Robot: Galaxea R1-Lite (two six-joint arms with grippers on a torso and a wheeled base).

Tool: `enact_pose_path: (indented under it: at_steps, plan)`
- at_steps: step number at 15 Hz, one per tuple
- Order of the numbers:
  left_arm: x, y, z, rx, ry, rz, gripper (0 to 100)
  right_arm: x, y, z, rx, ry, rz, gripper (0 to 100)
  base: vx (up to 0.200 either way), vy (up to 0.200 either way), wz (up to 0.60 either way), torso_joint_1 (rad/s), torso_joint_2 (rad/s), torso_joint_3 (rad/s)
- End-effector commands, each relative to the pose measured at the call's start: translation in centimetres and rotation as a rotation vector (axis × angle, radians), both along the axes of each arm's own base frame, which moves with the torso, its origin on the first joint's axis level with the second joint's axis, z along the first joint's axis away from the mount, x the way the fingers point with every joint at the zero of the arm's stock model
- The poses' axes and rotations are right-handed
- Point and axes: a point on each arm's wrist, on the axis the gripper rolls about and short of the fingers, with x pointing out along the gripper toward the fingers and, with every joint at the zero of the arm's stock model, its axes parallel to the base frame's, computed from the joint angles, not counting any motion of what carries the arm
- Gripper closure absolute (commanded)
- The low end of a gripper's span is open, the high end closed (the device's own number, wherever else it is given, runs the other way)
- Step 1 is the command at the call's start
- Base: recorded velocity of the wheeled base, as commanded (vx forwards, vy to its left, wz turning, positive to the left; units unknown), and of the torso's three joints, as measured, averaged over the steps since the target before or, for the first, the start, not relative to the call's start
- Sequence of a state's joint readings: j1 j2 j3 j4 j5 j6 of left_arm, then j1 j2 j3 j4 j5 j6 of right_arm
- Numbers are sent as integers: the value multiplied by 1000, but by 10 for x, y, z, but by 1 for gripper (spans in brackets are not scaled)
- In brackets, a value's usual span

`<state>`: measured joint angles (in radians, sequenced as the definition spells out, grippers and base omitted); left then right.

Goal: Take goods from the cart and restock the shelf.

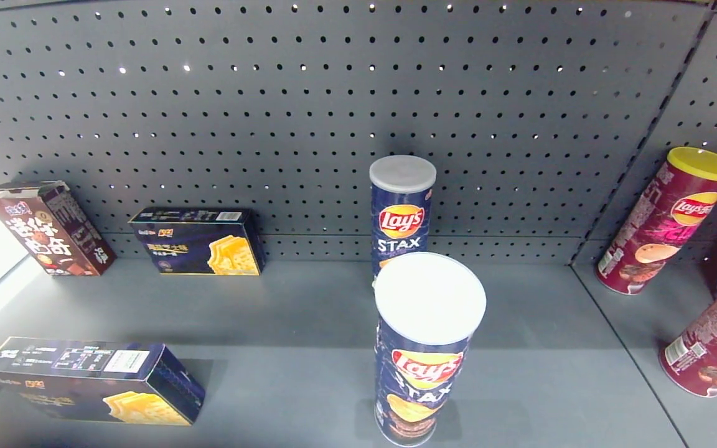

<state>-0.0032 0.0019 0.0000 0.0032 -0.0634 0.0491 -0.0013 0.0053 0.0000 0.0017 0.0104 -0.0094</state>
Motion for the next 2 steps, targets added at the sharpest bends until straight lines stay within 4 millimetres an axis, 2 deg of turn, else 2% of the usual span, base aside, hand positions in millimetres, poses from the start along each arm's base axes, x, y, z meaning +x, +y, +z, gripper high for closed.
enact_pose_path:
  at_steps: [1, 2]
  plan:
    - [0, 0, 0, -2, 0, 2, 0, 0, 0, 0, 2, 1, 2, 0, 0, 0, 0, 0, 0, 0]
    - [0, 0, 0, -2, 0, 1, 0, 0, 0, 0, 2, 1, 0, 0, 0, 0, 0, 0, 0, 0]
